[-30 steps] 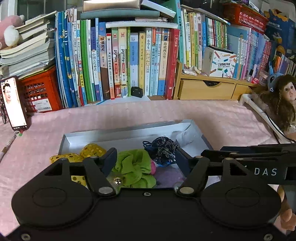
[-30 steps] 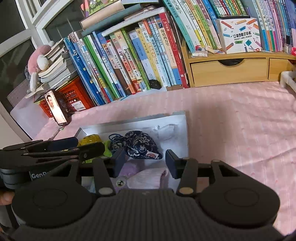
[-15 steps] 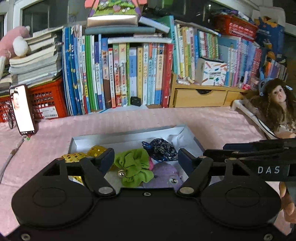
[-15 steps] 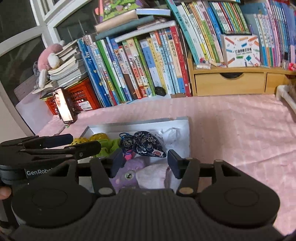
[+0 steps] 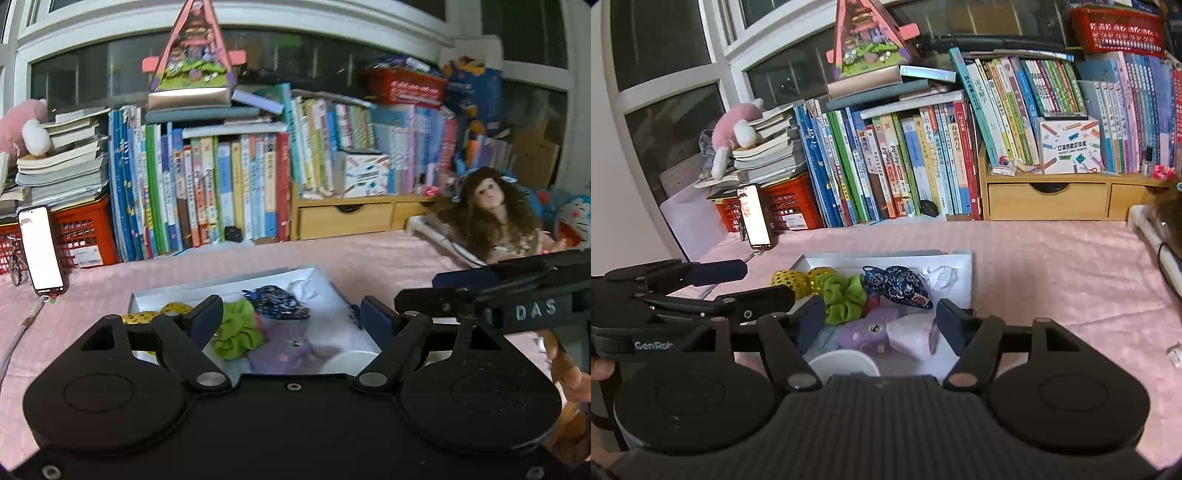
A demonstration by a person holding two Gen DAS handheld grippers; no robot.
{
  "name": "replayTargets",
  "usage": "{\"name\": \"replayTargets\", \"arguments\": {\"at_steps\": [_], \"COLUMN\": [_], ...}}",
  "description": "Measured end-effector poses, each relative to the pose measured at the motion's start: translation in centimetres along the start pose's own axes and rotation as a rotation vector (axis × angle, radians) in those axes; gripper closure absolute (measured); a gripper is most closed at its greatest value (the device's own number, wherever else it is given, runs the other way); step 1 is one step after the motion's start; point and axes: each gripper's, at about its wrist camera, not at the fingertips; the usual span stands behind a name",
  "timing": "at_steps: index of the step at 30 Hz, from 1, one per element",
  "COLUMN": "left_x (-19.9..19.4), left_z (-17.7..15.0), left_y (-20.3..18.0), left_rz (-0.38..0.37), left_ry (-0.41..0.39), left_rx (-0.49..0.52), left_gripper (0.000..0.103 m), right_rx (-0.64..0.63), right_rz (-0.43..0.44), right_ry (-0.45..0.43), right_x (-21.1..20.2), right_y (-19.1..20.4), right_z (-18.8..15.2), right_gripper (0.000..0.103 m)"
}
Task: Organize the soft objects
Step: 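Move both tools toward the green gingham cloth and white foam square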
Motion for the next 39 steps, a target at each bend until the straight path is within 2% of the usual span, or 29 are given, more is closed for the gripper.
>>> {"name": "replayTargets", "arguments": {"at_steps": [10,20,29,34,39], "left_x": [-4.0,-5.0,-2.5,0.6,4.1], "left_z": [-4.9,-9.5,-12.5,-13.4,-13.2], "left_y": [-4.9,-8.4,-12.1,-14.4,-16.1], "left_rz": [-0.037,-0.103,-0.106,-0.093,0.013], "left_ry": [-0.077,-0.097,-0.075,-0.049,-0.061], "left_rx": [0.146,0.149,0.091,0.008,-0.113], "left_gripper": [0.018,0.018,0.018,0.02,0.022], "right_rx": [0.023,0.093,0.155,0.181,0.227], "right_rz": [-0.035,-0.09,-0.121,-0.133,-0.129], "right_ry": [-0.003,0.018,0.056,0.092,0.14], "right_x": [-3.1,-3.4,-2.4,-1.4,-0.2], "right_y": [-0.2,-2.9,-5.2,-6.3,-7.5], "right_z": [-2.1,-4.2,-5.4,-5.5,-4.5], "right_gripper": [0.019,0.018,0.018,0.018,0.016]}}
Point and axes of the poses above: each gripper's, at about its wrist camera, not at the fingertips, and x roughly the way its jaws point, y to its left, z to its top, and after that the axes turned 13 degrees about y, right-handed
